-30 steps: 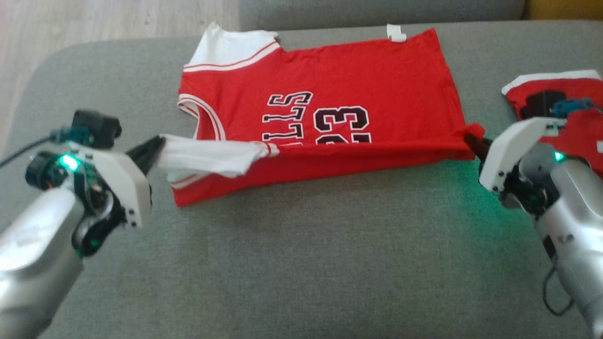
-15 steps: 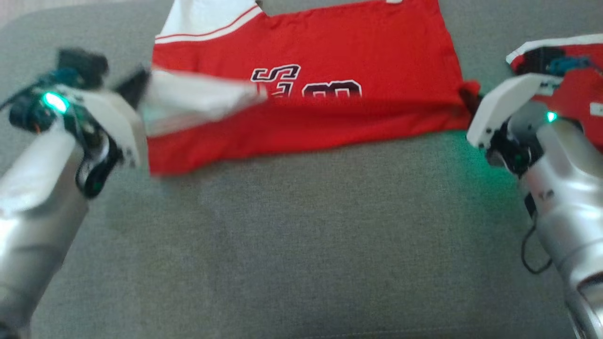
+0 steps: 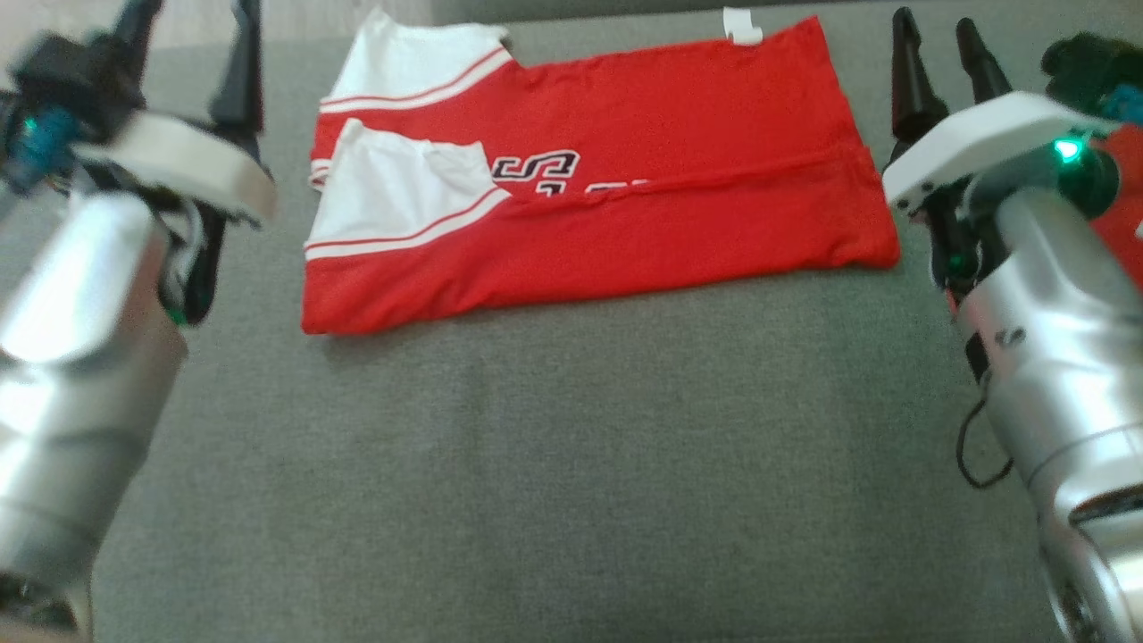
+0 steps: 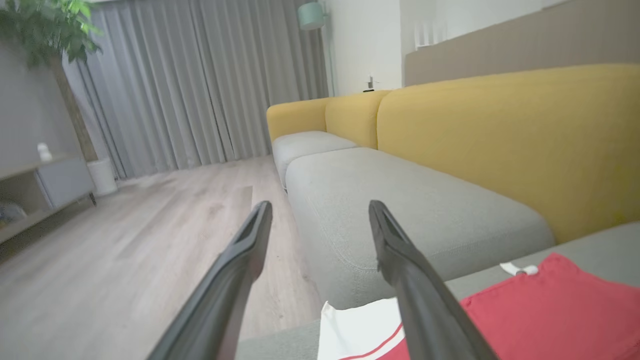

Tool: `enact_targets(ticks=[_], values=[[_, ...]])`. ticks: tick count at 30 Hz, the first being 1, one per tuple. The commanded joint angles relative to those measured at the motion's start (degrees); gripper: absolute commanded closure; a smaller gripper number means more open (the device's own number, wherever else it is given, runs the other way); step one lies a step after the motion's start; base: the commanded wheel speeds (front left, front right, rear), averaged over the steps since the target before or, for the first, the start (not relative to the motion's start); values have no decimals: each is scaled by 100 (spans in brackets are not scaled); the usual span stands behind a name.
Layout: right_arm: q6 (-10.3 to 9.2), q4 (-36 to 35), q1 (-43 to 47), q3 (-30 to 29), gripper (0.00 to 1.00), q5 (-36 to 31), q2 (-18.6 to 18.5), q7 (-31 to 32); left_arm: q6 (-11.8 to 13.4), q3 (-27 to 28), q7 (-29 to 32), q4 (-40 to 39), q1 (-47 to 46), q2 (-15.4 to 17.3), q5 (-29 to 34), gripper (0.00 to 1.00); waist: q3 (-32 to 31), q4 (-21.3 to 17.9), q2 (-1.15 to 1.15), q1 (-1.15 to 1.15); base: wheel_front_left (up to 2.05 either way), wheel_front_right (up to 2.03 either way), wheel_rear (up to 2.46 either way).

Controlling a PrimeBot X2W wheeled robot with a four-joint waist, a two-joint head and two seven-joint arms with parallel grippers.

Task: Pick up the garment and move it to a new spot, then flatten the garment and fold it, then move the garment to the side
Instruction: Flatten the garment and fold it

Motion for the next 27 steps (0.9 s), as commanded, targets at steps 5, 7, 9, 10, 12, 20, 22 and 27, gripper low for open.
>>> enact_targets(ticks=[5, 7, 9, 10, 12, 20, 22, 27], values=[[-4, -686, 546, -162, 0, -385, 100, -214, 571, 584, -51, -1182, 770, 321, 552, 0, -279, 143, 0, 1, 0, 0, 0], [-4, -1249, 950, -407, 0, -763, 116, -217, 748, 776, -52, -1597, 1265, 301, 690, 0, -366, 165, 0, 1, 0, 0, 0], [-4, -1811, 1481, -690, 0, -1169, 226, -218, 912, 979, -52, -1973, 1772, 243, 798, 0, -447, 169, 0, 1, 0, 0, 0], [-4, -2093, 1774, -829, 0, -1380, 296, -218, 997, 1099, -52, -2158, 2029, 197, 847, 0, -489, 165, 0, 1, 0, 0, 0], [-4, -2614, 2368, -1091, 0, -1739, 437, -219, 1133, 1321, -52, -2493, 2545, 98, 971, 0, -556, 146, 0, 1, 0, 0, 0], [-4, -4116, 4205, -1690, 0, -2273, 623, -220, 1250, 2121, -53, -3178, 4242, -455, 1418, 0, -636, 96, 0, 1, 0, 0, 0], [-4, -4255, 4412, -1651, 0, -2285, 624, -220, 1171, 2272, -53, -3184, 4425, -539, 1503, 0, -602, 66, 0, 1, 0, 0, 0], [-4, -4454, 4463, -1522, 0, -2283, 625, -220, 931, 2526, -53, -2962, 4446, -660, 1673, 0, -380, -41, 0, 1, 0, 0, 0]])
